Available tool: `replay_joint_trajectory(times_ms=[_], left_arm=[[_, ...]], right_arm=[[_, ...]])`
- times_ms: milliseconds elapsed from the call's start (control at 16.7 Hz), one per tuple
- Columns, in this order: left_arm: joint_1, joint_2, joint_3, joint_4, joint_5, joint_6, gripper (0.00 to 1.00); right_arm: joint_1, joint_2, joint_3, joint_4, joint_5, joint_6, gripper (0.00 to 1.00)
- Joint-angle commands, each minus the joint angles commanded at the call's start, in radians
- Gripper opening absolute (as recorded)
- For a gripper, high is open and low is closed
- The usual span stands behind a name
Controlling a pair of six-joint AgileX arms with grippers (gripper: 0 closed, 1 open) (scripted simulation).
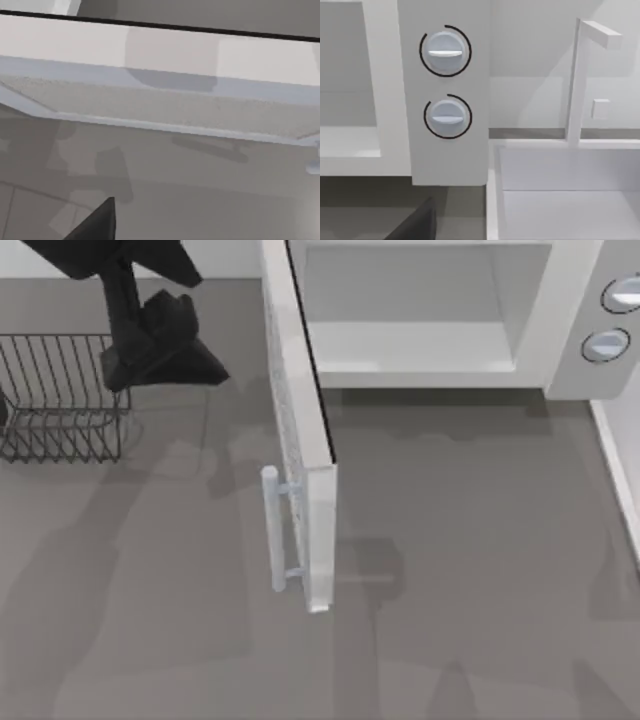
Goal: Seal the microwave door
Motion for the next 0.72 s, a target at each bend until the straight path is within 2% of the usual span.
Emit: replay_joint_trajectory(times_ms=[240, 720], left_arm=[[-0.023, 0.108, 0.12, -0.088, 0.026, 0.057, 1.0], [-0.036, 0.108, 0.082, -0.05, 0.024, 0.046, 1.0]], right_arm=[[0.0, 0.0, 0.0, 0.0, 0.0, 0.0, 1.0], [0.0, 0.0, 0.0, 0.0, 0.0, 0.0, 1.0]])
